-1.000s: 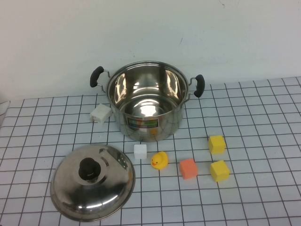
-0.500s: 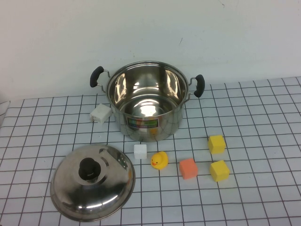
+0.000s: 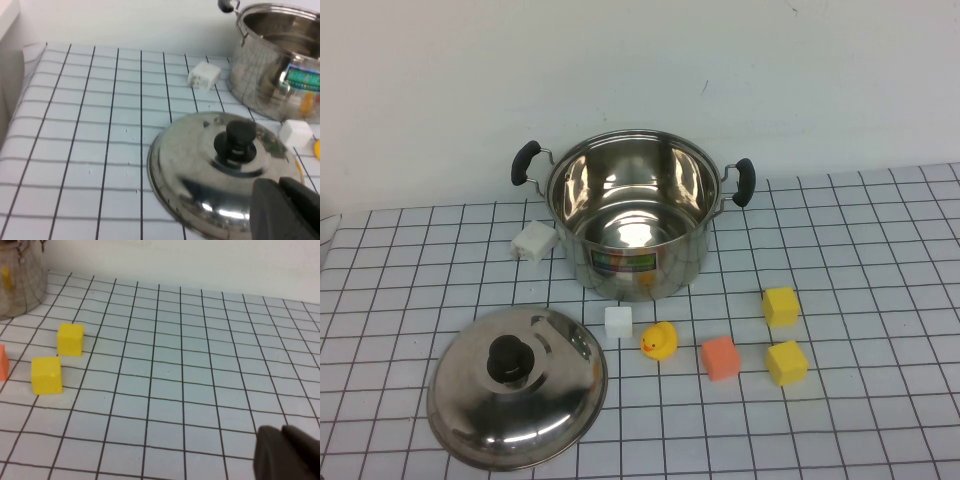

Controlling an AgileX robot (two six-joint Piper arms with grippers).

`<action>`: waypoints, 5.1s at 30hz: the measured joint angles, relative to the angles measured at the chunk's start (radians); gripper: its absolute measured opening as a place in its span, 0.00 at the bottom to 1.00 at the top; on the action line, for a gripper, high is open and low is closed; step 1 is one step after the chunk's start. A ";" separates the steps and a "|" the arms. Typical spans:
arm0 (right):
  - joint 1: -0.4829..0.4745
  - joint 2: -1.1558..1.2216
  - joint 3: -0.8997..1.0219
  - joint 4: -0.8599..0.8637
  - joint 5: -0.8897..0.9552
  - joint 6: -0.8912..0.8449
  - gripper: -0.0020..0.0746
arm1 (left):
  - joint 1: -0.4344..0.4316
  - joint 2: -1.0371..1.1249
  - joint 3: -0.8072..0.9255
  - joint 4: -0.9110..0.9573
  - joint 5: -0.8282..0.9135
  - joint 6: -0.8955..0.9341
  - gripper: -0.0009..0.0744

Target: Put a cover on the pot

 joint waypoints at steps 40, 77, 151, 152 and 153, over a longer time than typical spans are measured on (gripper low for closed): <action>0.000 0.000 0.000 0.000 0.000 0.000 0.04 | 0.000 0.203 -0.436 0.026 -0.539 -0.058 0.01; 0.000 0.000 0.000 0.000 0.000 0.000 0.04 | -0.145 1.447 -0.260 0.214 -1.444 -0.164 0.01; 0.000 0.000 0.000 0.000 0.000 0.000 0.04 | -0.280 2.107 -0.499 -0.064 -1.486 -0.142 0.43; 0.000 0.000 0.000 0.000 0.000 0.000 0.04 | -0.280 2.077 -0.483 -0.078 -1.471 -0.130 0.43; 0.000 0.000 0.000 0.000 0.000 0.000 0.04 | -0.280 2.045 -0.472 -0.087 -1.463 -0.118 0.43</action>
